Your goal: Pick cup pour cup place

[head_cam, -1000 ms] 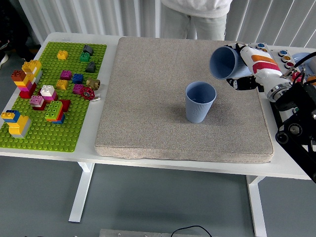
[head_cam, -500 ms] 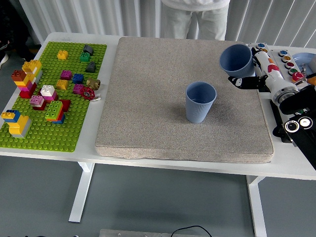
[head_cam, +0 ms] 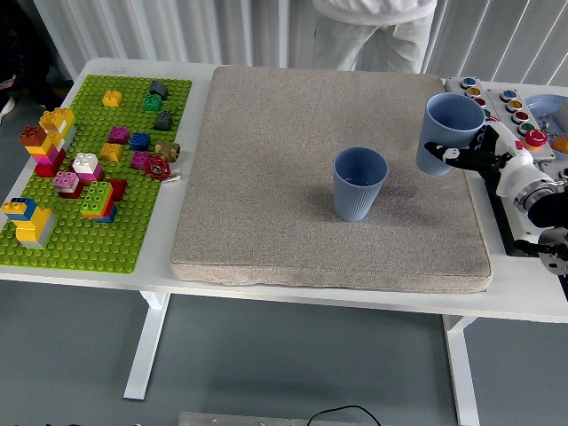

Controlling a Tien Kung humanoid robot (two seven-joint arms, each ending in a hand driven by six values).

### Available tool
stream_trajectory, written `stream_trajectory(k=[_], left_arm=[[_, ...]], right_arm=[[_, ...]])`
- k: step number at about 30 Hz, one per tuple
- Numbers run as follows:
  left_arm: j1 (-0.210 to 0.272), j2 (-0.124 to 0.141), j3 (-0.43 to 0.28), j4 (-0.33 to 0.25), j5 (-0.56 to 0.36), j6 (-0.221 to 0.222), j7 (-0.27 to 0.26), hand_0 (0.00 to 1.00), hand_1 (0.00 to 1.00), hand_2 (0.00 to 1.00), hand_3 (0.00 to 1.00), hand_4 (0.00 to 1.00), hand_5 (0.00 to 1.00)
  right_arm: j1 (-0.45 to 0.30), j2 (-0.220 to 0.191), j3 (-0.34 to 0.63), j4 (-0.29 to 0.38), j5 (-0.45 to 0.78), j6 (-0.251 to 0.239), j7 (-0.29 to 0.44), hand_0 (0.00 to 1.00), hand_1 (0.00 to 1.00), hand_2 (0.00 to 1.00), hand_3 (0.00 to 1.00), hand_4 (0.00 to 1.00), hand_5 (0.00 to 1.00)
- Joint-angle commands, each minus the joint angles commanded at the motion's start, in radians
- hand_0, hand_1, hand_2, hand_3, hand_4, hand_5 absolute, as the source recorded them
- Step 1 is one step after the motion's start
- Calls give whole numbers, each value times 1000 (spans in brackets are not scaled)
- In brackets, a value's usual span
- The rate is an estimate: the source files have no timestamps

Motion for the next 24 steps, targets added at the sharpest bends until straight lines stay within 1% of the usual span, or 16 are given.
stream_trajectory(k=[2, 8, 18, 24], left_arm=[[2, 0, 0, 0, 0, 0, 0, 803, 842, 874, 796, 521, 998], [3, 0, -4, -1, 5, -1, 3, 804, 842, 873, 796, 521, 998], [7, -3, -6, -1, 12, -2, 3, 802, 842, 873, 797, 519, 998], [4, -6, -8, -1, 17, -3, 5, 802, 842, 873, 797, 519, 998]], right_arm=[[-5, -1, 4, 1, 13, 7, 0, 851, 760, 668, 753, 678, 2], [-17, -4, 1, 14, -4, 2, 3, 854, 761, 667, 754, 678, 2], [-86, -25, -1, 61, -39, 9, 15, 849, 762, 662, 751, 678, 11], [-98, -26, -1, 67, -45, 16, 19, 849, 761, 657, 752, 676, 13]])
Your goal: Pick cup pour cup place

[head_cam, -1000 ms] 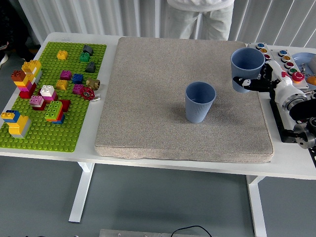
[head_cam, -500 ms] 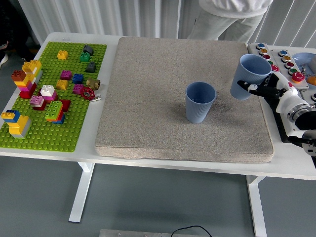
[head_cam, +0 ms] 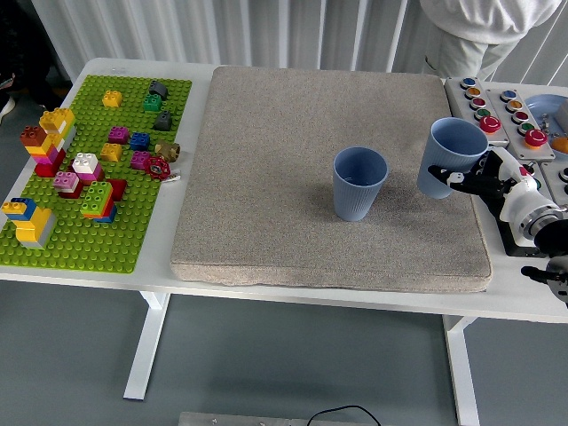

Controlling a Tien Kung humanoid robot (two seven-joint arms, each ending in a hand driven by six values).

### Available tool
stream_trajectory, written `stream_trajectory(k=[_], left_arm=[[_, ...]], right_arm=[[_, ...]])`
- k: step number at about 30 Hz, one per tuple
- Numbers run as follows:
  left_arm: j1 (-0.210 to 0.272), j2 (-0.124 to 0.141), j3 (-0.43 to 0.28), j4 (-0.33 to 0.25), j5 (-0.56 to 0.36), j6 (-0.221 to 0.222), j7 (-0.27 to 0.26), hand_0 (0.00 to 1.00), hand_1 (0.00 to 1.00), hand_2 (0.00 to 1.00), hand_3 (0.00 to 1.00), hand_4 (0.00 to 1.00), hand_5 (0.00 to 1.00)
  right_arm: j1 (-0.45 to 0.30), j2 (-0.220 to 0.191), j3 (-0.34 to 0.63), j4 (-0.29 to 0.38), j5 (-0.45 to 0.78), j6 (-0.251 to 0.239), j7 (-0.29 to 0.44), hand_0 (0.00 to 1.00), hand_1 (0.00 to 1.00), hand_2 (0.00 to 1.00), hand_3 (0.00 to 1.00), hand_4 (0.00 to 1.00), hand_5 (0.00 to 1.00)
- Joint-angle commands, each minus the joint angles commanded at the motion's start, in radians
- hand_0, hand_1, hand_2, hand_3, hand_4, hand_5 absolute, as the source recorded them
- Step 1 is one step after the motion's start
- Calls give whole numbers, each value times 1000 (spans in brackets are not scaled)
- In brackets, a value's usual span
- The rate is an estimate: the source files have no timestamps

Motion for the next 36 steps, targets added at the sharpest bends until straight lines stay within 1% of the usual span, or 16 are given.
stream_trajectory(k=[6, 9, 16, 19, 23, 25, 30, 36], left_arm=[[1, -3, 1, -1, -2, 1, -1, 802, 841, 873, 797, 519, 998], [0, -4, 1, -1, -1, 0, 0, 802, 841, 873, 797, 519, 998], [-3, -6, -3, -2, 5, -2, 3, 802, 841, 872, 797, 518, 998], [-2, -7, -5, -3, 8, -4, 4, 802, 841, 873, 798, 518, 998], [-3, -8, -5, -3, 8, -4, 4, 802, 841, 873, 798, 518, 998], [-3, -7, -5, -3, 9, -4, 5, 802, 841, 873, 798, 518, 998], [-4, -7, -5, -3, 11, -4, 5, 803, 840, 873, 798, 517, 998], [-2, -7, -6, -4, 12, -4, 6, 803, 839, 873, 799, 518, 998]], right_arm=[[-12, 2, -10, -3, -8, 5, 9, 849, 761, 657, 751, 675, 15], [-17, 4, -21, -10, -18, 7, 32, 849, 761, 657, 751, 675, 15], [-20, 15, -49, -53, -19, 32, 79, 854, 762, 658, 751, 673, 14], [-22, 20, -53, -81, -27, 53, 98, 856, 764, 659, 750, 671, 13], [-18, 24, -53, -106, -31, 58, 108, 856, 764, 659, 750, 671, 13], [-15, 24, -53, -112, -34, 55, 108, 857, 764, 659, 750, 670, 13], [-9, 24, -52, -127, -35, 64, 114, 859, 764, 660, 748, 665, 6], [-10, 26, -55, -130, -41, 72, 117, 861, 765, 659, 748, 665, 6]])
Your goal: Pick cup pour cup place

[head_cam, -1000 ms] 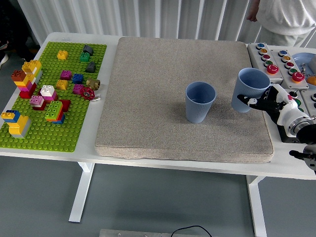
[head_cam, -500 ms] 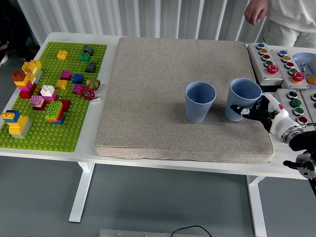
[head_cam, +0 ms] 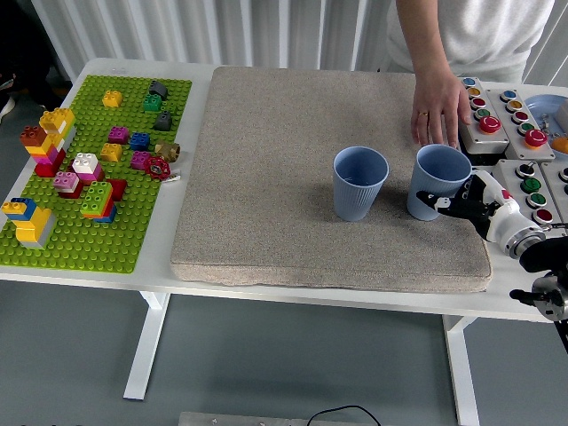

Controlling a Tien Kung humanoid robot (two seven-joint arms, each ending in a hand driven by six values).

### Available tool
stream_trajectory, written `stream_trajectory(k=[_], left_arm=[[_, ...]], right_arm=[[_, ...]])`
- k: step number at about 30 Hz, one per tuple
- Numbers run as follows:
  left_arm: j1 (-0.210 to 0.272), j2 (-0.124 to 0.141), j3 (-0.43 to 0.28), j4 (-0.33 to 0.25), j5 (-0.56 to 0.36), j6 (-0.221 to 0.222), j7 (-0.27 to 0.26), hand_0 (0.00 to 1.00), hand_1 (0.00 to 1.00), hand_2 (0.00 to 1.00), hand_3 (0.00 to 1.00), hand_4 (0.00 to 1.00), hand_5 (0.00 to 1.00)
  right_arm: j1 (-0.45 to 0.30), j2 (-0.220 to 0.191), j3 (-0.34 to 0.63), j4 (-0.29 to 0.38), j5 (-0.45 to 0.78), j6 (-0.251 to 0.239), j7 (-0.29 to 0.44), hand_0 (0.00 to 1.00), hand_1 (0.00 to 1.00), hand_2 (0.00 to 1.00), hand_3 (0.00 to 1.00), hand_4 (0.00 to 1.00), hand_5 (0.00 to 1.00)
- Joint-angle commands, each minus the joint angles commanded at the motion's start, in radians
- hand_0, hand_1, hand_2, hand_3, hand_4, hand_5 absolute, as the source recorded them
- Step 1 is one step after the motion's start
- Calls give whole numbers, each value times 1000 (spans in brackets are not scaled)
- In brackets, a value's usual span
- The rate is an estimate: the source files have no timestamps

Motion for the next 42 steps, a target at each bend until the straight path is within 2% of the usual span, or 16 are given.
stream_trajectory(k=[5, 6, 11, 12, 42], left_arm=[[1, 0, -2, 0, 2, -1, 2, 803, 839, 873, 799, 518, 998], [1, 0, -2, 0, 2, -1, 2, 802, 840, 872, 797, 518, 998], [4, 1, -2, -1, 1, -1, 2, 802, 840, 872, 797, 518, 998], [5, 1, -1, -1, 1, -1, 2, 803, 840, 872, 797, 518, 998], [0, 1, 2, 1, -4, 0, -1, 803, 838, 870, 796, 517, 998]], right_arm=[[-1, 0, -4, 0, -30, 33, 1, 861, 765, 659, 748, 665, 6], [-1, 0, -5, -1, -38, 35, -2, 949, 892, 939, 943, 859, 281], [-2, -1, -7, -3, -49, 22, -16, 949, 892, 939, 943, 859, 281], [-1, -2, -7, -3, -50, 19, -18, 959, 906, 968, 957, 889, 393], [3, -12, 2, 20, -62, 28, -27, 960, 906, 952, 954, 863, 322]])
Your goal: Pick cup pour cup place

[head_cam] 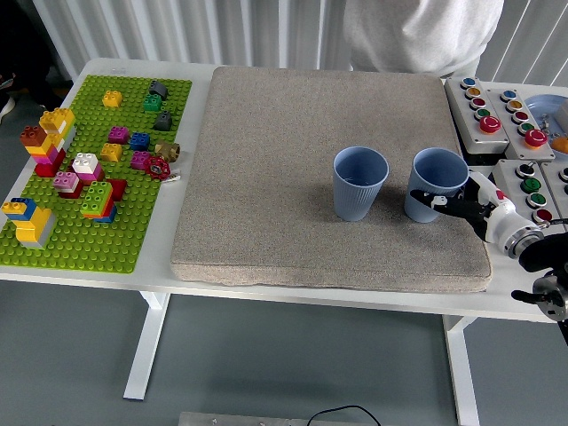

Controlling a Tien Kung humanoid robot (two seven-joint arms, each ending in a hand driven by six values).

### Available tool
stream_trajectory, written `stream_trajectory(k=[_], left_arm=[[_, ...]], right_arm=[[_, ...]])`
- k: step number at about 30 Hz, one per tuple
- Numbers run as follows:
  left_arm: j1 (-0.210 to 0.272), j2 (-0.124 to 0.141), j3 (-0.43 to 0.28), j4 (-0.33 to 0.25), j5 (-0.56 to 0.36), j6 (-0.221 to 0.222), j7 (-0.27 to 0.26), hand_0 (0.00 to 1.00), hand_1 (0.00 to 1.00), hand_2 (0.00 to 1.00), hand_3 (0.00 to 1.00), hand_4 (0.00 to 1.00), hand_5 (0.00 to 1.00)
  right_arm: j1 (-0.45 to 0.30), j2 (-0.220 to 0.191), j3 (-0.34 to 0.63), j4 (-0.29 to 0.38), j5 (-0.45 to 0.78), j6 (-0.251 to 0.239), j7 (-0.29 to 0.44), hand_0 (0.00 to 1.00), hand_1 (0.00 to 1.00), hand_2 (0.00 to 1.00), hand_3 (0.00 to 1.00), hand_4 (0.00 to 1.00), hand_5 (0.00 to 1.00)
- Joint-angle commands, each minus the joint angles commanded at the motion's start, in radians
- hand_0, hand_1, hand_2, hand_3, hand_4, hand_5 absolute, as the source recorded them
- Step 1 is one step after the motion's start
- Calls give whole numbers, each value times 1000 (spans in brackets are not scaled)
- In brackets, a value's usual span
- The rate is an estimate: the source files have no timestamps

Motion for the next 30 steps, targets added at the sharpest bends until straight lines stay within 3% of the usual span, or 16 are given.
stream_trajectory(k=[30], left_arm=[[11, -1, 2, 2, -7, -2, 2, 803, 838, 869, 794, 517, 998]], right_arm=[[-129, -98, 52, 135, -18, 40, -21, 961, 905, 945, 950, 851, 300]])
